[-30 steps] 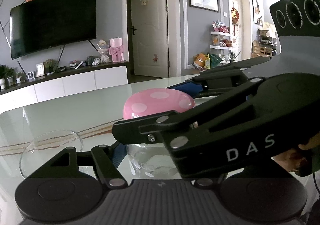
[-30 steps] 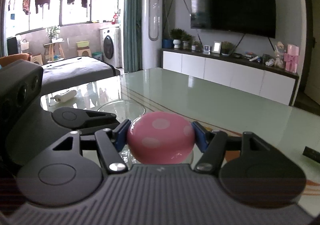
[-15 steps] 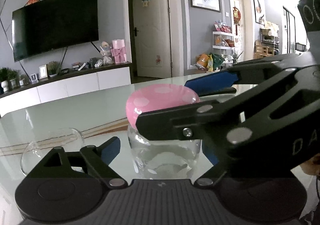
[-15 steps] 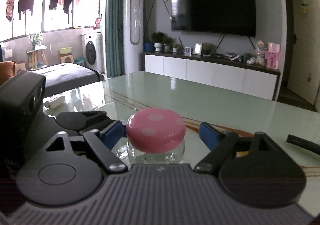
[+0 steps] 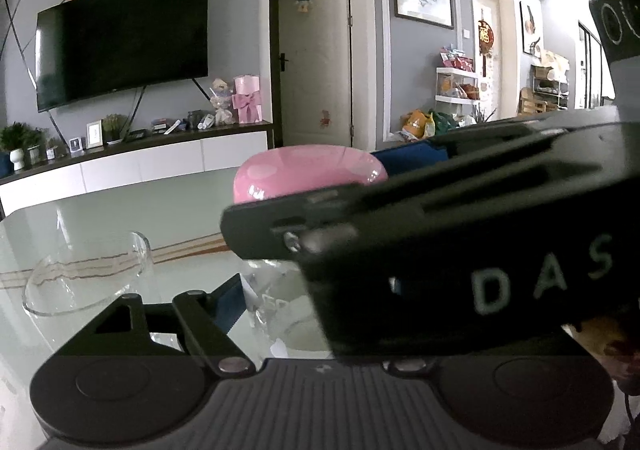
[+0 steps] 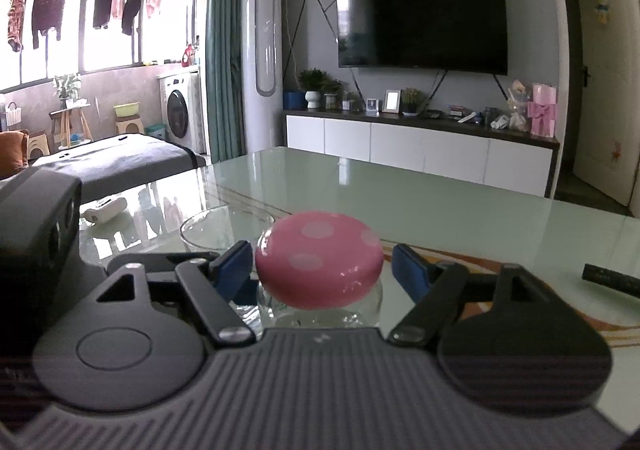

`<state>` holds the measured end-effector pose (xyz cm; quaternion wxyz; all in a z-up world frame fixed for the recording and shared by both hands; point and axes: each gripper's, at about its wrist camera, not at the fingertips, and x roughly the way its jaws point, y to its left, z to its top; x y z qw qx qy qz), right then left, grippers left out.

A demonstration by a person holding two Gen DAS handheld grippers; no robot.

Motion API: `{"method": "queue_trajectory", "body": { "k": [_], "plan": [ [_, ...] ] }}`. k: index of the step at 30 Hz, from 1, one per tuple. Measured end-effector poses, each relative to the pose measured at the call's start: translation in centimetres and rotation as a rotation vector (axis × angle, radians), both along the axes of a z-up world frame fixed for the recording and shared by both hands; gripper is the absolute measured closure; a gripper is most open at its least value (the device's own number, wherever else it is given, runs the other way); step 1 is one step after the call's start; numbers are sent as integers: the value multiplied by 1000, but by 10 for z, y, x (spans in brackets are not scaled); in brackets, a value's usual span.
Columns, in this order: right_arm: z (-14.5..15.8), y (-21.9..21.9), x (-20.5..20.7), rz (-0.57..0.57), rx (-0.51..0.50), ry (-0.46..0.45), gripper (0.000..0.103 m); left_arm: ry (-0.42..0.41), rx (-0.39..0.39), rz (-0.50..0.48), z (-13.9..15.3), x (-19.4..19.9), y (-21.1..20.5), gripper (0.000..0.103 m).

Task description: Unscrew bottle cap and pour

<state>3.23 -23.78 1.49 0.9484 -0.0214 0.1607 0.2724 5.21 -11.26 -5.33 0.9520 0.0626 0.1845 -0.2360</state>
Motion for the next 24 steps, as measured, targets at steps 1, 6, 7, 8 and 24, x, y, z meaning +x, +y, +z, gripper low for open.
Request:
{"method": "queue_trajectory", "body": {
  "k": [1, 6, 7, 8, 24],
  "plan": [
    [-1, 1, 1, -4, 0, -4, 25, -4, -3, 7, 0, 0, 0, 26],
    [-4, 7, 3, -20, -13, -20, 34, -7, -16, 15, 0, 0, 1, 29],
    [-5, 9, 4, -28, -20, -25, 37, -9, -16, 17, 0, -1, 1, 29],
    [-6, 10, 4, -35, -27, -31, 37, -10, -17, 19, 0, -1, 1, 29],
    [-11, 14, -7, -64, -43, -65, 38, -18, -28, 29, -1, -2, 0, 30]
  ]
}}
